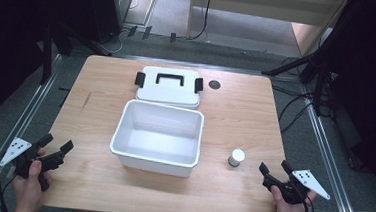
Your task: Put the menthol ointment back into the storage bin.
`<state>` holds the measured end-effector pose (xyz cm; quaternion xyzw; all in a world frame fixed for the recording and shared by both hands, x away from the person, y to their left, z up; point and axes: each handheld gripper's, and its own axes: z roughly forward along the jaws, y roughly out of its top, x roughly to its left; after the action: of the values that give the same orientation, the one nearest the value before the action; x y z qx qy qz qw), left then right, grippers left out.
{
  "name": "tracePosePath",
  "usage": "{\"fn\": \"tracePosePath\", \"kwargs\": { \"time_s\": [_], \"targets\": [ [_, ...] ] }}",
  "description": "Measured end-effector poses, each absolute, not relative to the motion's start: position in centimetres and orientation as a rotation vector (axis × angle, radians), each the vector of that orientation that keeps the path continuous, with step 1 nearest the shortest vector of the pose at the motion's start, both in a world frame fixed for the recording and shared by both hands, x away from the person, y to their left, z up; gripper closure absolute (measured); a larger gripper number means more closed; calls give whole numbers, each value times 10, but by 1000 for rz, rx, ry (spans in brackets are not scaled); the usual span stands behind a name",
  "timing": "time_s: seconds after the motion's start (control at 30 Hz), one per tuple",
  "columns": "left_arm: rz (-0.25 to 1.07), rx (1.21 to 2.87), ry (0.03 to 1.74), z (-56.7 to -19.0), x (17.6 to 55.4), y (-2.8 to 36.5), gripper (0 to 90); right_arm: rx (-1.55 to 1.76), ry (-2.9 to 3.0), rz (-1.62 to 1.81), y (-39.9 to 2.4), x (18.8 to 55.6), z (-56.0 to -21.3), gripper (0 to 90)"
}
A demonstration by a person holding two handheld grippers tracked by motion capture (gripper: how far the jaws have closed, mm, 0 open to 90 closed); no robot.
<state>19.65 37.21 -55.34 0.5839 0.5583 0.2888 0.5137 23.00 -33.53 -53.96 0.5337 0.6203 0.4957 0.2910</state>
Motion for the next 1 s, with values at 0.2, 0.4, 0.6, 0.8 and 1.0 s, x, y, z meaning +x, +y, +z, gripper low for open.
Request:
{"fn": "tracePosePath", "kwargs": {
  "time_s": [0.2, 0.4, 0.6, 0.8, 1.0],
  "targets": [
    [738, 1438, 1436, -553, 200, 369, 117, 1438, 1729, 1210, -335, 234, -537, 171],
    [737, 1452, 1412, -553, 199, 368, 96, 1487, 1880, 1136, -330, 240, -524, 191],
    [702, 1447, 1404, -553, 200, 371, 96, 1479, 2106, 901, -319, 248, -512, 201],
    [731, 1453, 1407, -553, 201, 368, 96, 1489, 2254, 752, -309, 257, -505, 203],
    [715, 1455, 1407, -553, 202, 369, 96, 1482, 2404, 570, -293, 268, -498, 210]
  ]
}}
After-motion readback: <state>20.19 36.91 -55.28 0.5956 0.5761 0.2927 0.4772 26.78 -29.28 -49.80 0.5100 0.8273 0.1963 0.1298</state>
